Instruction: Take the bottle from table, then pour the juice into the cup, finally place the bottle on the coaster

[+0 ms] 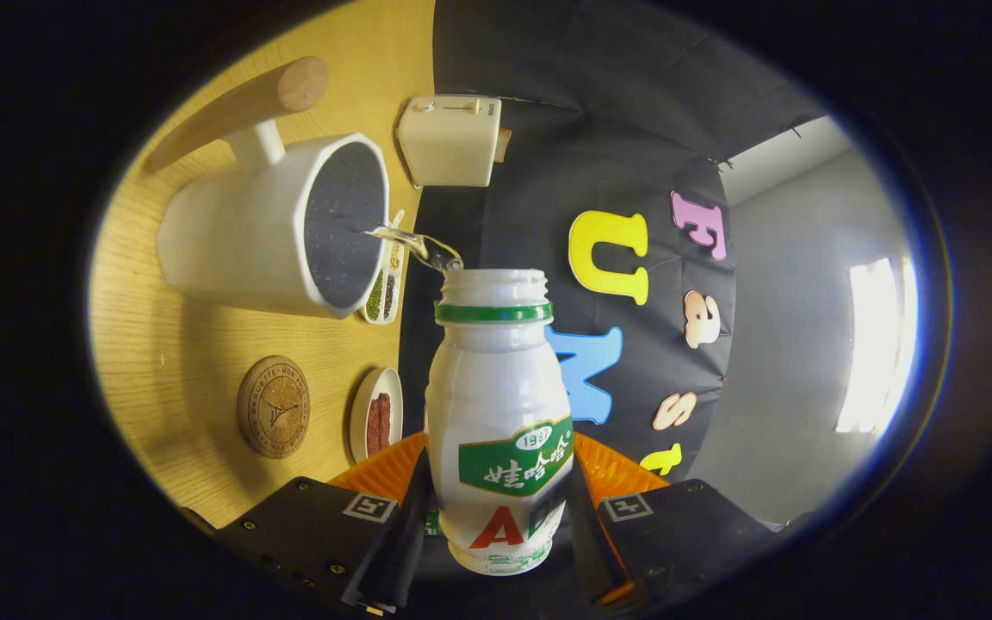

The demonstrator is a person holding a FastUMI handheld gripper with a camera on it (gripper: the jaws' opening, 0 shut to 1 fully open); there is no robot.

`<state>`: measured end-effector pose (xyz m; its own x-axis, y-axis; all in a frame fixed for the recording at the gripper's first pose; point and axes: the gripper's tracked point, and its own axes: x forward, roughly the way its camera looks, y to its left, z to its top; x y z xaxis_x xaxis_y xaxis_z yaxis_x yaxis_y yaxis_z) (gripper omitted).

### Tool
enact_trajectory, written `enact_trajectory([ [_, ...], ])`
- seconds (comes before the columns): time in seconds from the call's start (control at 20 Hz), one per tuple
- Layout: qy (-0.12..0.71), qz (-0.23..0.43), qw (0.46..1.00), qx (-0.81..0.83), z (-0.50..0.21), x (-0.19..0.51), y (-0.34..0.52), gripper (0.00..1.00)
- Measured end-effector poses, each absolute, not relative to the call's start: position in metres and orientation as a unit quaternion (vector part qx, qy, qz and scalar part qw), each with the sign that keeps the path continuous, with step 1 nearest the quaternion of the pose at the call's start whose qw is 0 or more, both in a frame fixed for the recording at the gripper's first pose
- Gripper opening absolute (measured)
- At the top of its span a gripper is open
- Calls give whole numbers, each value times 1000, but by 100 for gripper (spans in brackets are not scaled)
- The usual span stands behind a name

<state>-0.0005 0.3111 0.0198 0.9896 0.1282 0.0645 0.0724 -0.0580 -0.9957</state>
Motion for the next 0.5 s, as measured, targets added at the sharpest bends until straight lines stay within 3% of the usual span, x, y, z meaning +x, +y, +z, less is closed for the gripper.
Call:
enact_trajectory([
  [0.5,-80,12,679,-730,29,3,312,72],
])
